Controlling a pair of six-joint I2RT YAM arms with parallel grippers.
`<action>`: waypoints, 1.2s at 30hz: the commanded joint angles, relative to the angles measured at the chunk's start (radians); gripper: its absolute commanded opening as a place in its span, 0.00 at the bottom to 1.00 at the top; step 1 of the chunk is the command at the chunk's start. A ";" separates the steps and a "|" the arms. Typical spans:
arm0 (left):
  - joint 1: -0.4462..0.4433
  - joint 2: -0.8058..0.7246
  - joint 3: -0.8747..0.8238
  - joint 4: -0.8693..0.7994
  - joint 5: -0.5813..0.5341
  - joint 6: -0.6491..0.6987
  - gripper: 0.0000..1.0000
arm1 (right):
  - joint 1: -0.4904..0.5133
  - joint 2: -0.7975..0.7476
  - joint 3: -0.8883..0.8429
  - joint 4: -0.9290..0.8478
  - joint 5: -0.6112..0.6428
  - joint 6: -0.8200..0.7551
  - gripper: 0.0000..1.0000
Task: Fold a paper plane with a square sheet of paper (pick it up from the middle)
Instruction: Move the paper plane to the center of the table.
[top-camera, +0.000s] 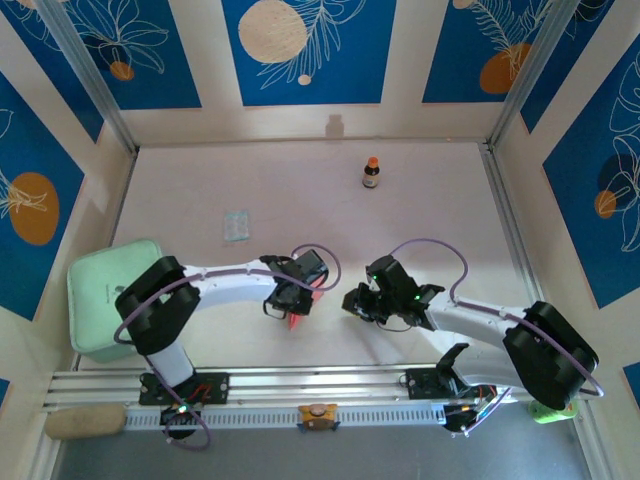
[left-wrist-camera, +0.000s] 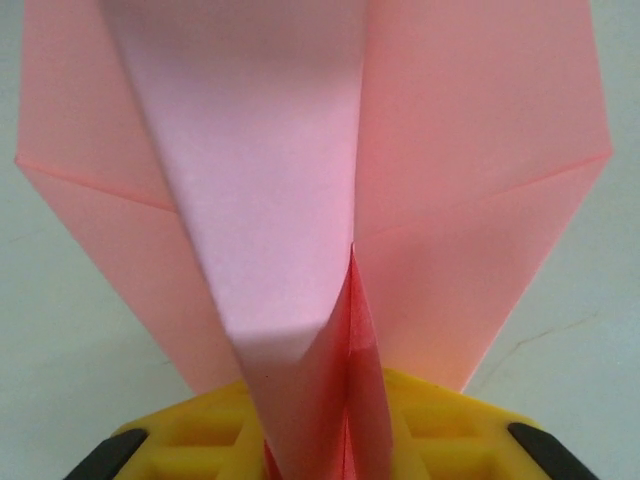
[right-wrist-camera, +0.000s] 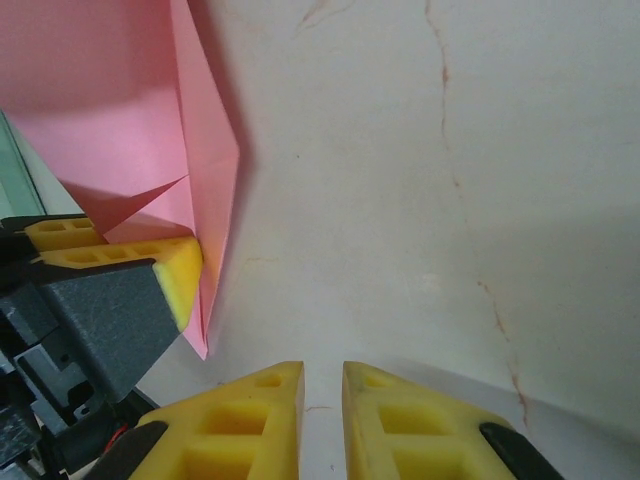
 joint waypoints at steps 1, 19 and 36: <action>-0.019 0.038 0.018 -0.029 -0.036 -0.034 0.26 | -0.006 -0.028 -0.010 -0.019 -0.011 -0.005 0.18; -0.054 0.148 0.124 -0.054 -0.079 -0.256 0.38 | -0.054 -0.260 -0.061 -0.163 0.004 -0.034 0.19; -0.103 0.261 0.285 -0.191 -0.115 -0.370 0.43 | -0.089 -0.392 -0.109 -0.215 0.015 -0.030 0.22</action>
